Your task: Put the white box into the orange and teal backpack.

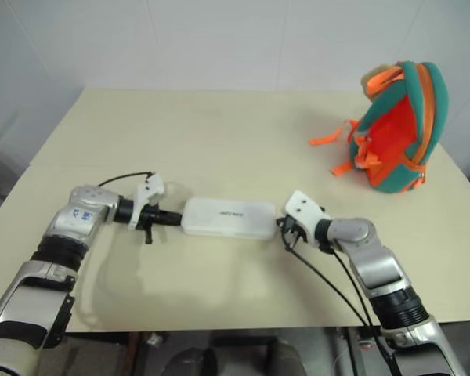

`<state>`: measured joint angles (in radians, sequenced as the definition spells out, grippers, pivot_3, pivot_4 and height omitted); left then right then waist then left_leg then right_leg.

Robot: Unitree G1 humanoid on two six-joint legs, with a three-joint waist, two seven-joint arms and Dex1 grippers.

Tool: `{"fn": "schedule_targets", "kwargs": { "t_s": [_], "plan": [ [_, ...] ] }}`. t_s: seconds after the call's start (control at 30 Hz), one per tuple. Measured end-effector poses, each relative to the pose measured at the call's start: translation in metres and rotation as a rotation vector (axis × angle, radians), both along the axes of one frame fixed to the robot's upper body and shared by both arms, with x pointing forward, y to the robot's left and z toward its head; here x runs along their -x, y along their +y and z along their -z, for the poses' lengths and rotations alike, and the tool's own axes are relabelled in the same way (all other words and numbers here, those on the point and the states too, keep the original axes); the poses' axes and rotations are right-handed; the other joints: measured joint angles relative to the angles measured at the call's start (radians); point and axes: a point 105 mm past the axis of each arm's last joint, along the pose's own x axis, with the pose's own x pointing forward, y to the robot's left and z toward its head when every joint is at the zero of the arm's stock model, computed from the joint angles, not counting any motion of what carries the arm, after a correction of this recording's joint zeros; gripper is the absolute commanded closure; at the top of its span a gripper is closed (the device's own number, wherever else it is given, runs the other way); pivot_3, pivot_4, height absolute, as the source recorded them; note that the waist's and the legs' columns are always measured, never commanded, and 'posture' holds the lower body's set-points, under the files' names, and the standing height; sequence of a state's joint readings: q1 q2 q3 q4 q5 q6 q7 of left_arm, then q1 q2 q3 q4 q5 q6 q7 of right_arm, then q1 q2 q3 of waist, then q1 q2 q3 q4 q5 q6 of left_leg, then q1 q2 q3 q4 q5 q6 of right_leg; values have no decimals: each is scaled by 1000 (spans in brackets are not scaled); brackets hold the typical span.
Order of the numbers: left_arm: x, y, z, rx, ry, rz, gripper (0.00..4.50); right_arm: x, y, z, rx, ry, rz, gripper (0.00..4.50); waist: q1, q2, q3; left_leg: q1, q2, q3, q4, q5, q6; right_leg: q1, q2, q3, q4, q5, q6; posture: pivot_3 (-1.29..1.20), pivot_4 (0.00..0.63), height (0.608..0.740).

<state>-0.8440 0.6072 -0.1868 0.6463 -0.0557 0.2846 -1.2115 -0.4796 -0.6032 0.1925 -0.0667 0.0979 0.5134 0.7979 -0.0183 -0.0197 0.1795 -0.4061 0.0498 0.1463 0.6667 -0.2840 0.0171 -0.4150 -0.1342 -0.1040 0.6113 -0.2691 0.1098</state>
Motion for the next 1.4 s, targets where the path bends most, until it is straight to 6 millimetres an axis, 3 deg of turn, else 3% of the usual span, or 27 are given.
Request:
{"fn": "schedule_targets", "kwargs": {
  "t_s": [0.3, 0.8, 1.4],
  "plan": [
    [10, -14, 3, -11, 23, 93, 4500, 8, 9, -6, -3, 3, -49, 4380, -8, 0, 0, 0, 0, 0, 0, 0, 0, 0, 0, 0, -1, 0, 0, 0, 150, 740],
    [26, 3, 4, -67, 49, 89, 4500, 20, 5, -6, 22, 28, -83, 4380, -9, 0, 0, 0, 1, 0, 0, 0, 0, 0, 0, 0, 0, 0, 0, 0, 150, 740],
    [7, 19, 3, -94, 13, 16, 4500, 18, -5, -8, 29, 24, -54, 4380, -9, 0, 0, 3, 1, -2, 0, 0, 3, 0, 0, 0, 1, 1, -3, 0, 150, 740]
  ]
}}
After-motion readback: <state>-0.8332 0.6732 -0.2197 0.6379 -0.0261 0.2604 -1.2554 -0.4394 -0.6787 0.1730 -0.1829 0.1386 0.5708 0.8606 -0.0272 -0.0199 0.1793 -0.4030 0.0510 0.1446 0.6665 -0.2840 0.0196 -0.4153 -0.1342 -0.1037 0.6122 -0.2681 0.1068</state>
